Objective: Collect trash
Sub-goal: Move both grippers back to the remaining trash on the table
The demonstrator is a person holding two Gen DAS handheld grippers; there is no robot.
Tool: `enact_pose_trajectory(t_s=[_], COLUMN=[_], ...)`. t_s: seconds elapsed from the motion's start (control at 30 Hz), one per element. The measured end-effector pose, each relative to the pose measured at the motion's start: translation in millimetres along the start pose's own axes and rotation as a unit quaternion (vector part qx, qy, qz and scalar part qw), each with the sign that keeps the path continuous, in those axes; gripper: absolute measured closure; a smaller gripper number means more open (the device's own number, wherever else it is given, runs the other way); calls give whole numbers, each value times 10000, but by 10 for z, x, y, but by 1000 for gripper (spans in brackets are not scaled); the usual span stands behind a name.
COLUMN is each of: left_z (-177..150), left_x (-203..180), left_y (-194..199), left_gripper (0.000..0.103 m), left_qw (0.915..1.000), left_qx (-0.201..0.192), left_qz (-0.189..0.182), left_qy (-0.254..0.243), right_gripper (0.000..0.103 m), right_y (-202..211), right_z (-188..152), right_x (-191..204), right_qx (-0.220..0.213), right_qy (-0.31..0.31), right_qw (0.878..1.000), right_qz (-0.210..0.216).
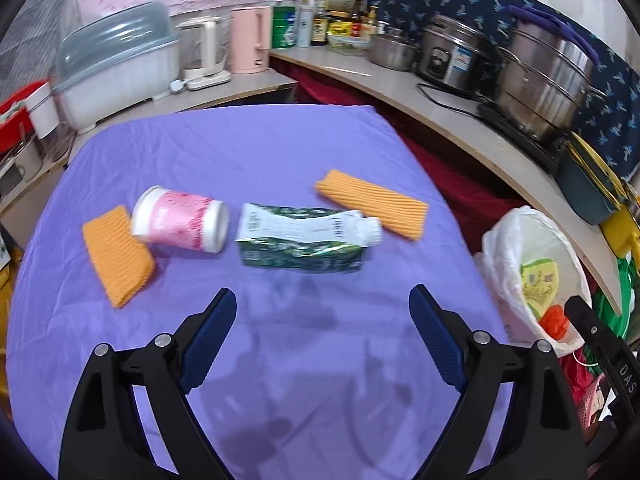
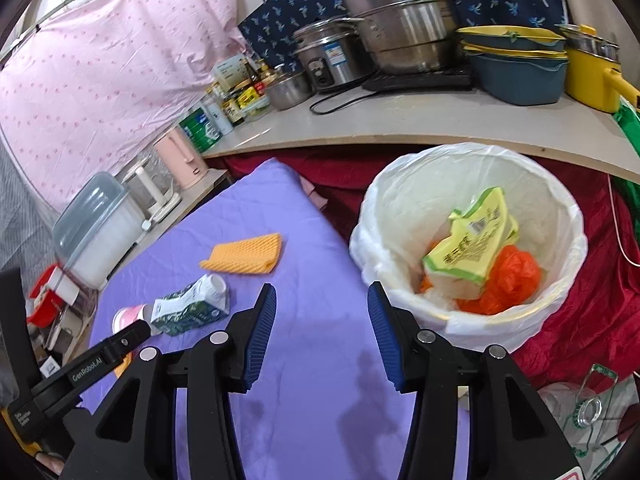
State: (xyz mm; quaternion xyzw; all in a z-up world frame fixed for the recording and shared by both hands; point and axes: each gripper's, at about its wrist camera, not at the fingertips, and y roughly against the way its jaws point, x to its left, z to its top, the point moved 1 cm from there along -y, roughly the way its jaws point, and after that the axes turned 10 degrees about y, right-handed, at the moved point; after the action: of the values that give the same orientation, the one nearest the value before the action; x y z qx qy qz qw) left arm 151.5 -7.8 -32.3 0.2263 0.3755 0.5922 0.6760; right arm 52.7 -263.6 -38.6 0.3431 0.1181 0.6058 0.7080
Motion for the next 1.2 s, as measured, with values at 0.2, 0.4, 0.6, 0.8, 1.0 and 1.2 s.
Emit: enact_pose_trajectory(t_s=[0.2,0.4,0.6,0.8,1.0,1.2], left_z=[41,62,126,229,297,343], left_x=[498,973,1420,1778,2002,2086], left_y=[-11,-86,-198,-308,-502,-680], left_gripper=[19,19,18,15,15,17], left_qw=[9991,9960,9895,9838,9781,9756], left_qx=[-48,31,142,210,437,621], left_qz=[270,495,706,893,865,717], left_qy=[317,742,1251,1542,1840,1982], right_gripper=[56,56,56,55,55,55], right_y=[-172,-295,-420,-551,-742,-933], right_z=[-114,-195,-219,-207,-216,-194], right_x=[274,481,646,864,1127,1425], right_qx=[220,385,515,585,716,795], right_qy=[166,311,417,529,654,782], right_qw=[9995,9985,9974,9961,9939,9914], right_qz=[156,246,288,389,516,680])
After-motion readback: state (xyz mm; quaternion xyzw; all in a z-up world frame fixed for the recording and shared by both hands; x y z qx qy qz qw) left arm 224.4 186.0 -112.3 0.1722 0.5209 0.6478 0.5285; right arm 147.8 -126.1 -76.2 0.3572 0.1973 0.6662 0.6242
